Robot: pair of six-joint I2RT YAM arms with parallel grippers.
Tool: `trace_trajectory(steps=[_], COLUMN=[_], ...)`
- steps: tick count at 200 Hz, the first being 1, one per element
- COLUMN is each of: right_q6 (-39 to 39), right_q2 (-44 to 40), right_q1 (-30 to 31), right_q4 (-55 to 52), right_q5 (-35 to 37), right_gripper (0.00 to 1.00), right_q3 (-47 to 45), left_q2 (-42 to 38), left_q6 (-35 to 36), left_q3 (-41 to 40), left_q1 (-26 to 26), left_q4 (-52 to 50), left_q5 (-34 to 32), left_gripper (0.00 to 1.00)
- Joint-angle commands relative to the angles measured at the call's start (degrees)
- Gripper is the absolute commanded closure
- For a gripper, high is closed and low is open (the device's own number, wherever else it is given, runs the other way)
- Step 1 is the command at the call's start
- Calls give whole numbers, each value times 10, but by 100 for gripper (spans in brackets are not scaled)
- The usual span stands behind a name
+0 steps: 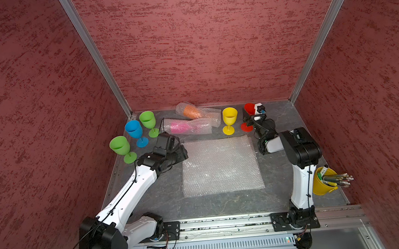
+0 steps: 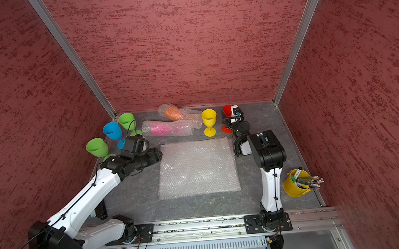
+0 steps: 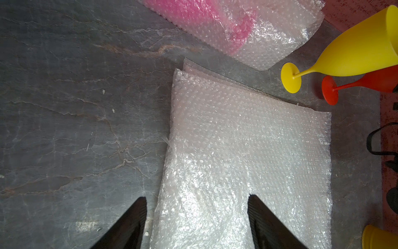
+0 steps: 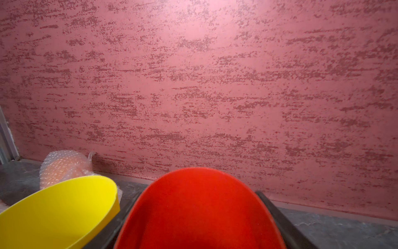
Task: Unpack wine glasses from bubble wrap
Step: Place the wine glass at the center of the board.
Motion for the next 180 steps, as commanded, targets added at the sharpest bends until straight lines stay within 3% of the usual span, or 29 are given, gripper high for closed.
trace_trajectory(steps=[1, 71, 137, 180], right_q6=[15, 17, 18, 7], right_q2=[18, 23, 2, -97], right_q1=[0, 1, 0, -3], right_q4=[46, 31, 34, -49], right_q5=[-28, -21, -17, 42], right_gripper=[21, 4, 1, 1], right_q3=[7, 18, 5, 18], left_q2=[7, 17, 17, 3], left_q6=[-2, -6, -8, -1], left_q3=[-4, -2, -2, -3], left_q1=[4, 16, 20, 25], left_q4=[13, 16, 14, 11], left_q5=[5, 21, 21, 11], left_gripper=[25, 25, 25, 25])
